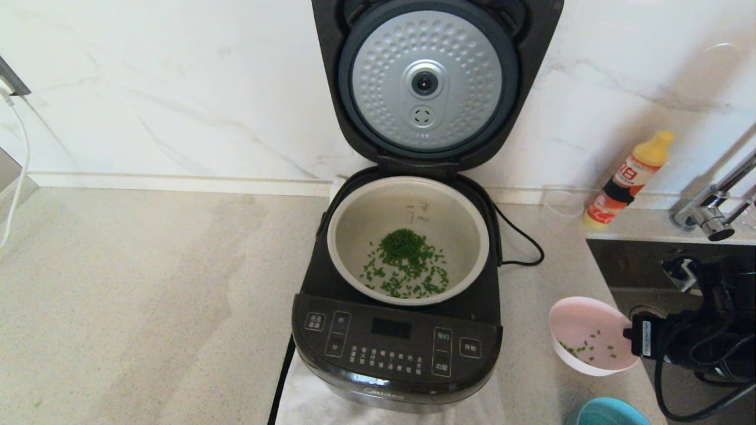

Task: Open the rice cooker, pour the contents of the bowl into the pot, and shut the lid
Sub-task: Place the bowl on the table

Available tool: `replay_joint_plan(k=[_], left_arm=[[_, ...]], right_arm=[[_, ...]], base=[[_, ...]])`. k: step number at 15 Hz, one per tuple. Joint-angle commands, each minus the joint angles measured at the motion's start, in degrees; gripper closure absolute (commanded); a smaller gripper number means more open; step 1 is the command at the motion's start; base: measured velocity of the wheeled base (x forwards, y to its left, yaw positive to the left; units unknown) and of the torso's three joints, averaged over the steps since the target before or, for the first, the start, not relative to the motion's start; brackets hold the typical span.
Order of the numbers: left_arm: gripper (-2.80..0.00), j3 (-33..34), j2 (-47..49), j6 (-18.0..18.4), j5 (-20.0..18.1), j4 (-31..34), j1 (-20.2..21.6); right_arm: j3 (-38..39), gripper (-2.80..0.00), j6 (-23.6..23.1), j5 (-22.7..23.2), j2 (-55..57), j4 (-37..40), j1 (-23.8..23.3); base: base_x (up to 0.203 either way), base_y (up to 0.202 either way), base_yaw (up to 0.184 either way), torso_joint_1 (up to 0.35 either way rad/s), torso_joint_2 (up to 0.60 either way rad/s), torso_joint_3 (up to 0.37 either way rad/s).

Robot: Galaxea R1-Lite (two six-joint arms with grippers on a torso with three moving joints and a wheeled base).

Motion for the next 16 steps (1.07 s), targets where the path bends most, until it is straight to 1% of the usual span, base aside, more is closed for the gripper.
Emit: replay_joint_plan(k=[1, 4, 7, 11, 13, 14, 15, 16], left_arm=[[0.00, 0.53, -0.01, 0.02, 0.02, -0.04, -0.01], [0.00, 0.53, -0.01, 0.02, 0.02, -0.04, -0.01], [0.00, 0.53, -0.01, 0.02, 0.02, -0.04, -0.01], [0.00, 0.53, -0.01, 0.02, 0.02, -0.04, -0.01], [0.00, 0.53, -0.01, 0.02, 0.02, -0.04, -0.01], [0.00, 0.53, -0.01, 0.02, 0.02, -0.04, -0.01], [0.00, 0.53, -0.01, 0.02, 0.02, -0.04, -0.01], [0.00, 0.53, -0.01, 0.02, 0.02, -0.04, -0.01]], right_arm=[[-0.61, 0.00, 1.38, 0.13, 5.40, -1.81, -0.11], [-0.69, 0.00, 2.82, 1.26, 8.68, -6.57, -0.11], [-0.93, 0.00, 2.84, 2.54, 9.06, -6.98, -0.24], [-1.65, 0.00, 2.84, 2.54, 11.47, -7.11, -1.65], [-1.26, 0.00, 2.89, 2.37, 12.01, -9.16, -1.69], [-0.95, -2.58, 3.01, 2.37, 11.86, -10.44, -1.69], [-0.92, -2.80, 3.02, 2.37, 11.48, -10.58, -1.69], [-1.05, -2.80, 3.07, 2.37, 10.96, -10.58, -1.69]], base=[[0.000, 0.000, 0.000, 0.000, 0.00, 0.000], [0.000, 0.000, 0.000, 0.000, 0.00, 0.000], [0.000, 0.000, 0.000, 0.000, 0.00, 0.000], [0.000, 0.000, 0.000, 0.000, 0.00, 0.000], [0.000, 0.000, 0.000, 0.000, 0.00, 0.000], [0.000, 0.000, 0.000, 0.000, 0.00, 0.000], [0.000, 0.000, 0.000, 0.000, 0.00, 0.000], [0.000, 0.000, 0.000, 0.000, 0.00, 0.000]])
